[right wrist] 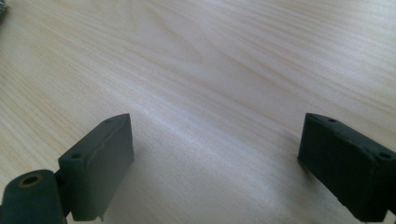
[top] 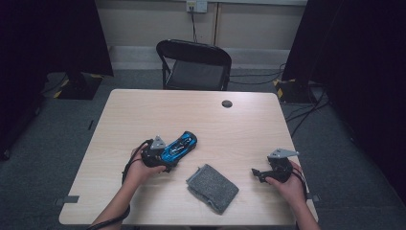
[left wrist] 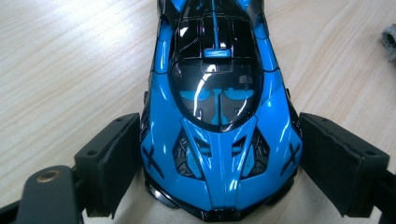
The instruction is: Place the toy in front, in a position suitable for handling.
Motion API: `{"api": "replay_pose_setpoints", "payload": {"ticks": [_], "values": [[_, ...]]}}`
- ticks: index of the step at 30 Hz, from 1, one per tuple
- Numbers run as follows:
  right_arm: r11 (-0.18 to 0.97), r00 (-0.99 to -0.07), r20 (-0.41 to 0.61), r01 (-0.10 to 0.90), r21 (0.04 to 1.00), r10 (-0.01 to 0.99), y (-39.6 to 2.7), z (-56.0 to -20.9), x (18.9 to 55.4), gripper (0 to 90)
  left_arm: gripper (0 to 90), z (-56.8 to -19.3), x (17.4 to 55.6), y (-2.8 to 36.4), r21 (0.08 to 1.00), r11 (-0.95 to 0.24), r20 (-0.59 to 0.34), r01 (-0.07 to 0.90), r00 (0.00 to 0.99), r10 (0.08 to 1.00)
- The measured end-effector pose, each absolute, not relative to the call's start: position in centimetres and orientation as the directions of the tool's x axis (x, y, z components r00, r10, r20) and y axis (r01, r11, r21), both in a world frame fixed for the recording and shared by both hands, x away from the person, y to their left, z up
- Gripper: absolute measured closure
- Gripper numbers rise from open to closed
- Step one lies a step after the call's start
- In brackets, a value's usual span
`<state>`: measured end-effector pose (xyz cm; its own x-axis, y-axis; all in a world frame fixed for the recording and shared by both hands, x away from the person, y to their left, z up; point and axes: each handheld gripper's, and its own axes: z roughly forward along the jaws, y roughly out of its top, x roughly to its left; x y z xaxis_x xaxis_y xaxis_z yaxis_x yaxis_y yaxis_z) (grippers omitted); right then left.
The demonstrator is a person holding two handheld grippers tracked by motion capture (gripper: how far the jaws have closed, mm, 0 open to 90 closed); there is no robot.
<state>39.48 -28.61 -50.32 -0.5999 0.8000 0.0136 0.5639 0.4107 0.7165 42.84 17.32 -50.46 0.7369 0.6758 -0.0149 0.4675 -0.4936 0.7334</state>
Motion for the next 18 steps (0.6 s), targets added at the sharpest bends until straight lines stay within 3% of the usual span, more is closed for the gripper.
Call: {"api": "replay_pose_setpoints", "payload": {"ticks": [8, 18], "values": [[0.405, -0.600, 0.013, 0.556, 0.726, 0.800, -28.5, -50.3, 39.3, 15.9, 25.0, -50.4, 42.8, 17.5, 0.744, -0.481, -0.019, 0.464, 0.734, 0.679], [0.413, -0.636, 0.048, 0.554, 0.723, 0.770, -27.1, -49.7, 39.1, 18.2, 25.3, -50.4, 42.8, 17.5, 0.744, -0.481, -0.018, 0.463, 0.734, 0.678]]}}
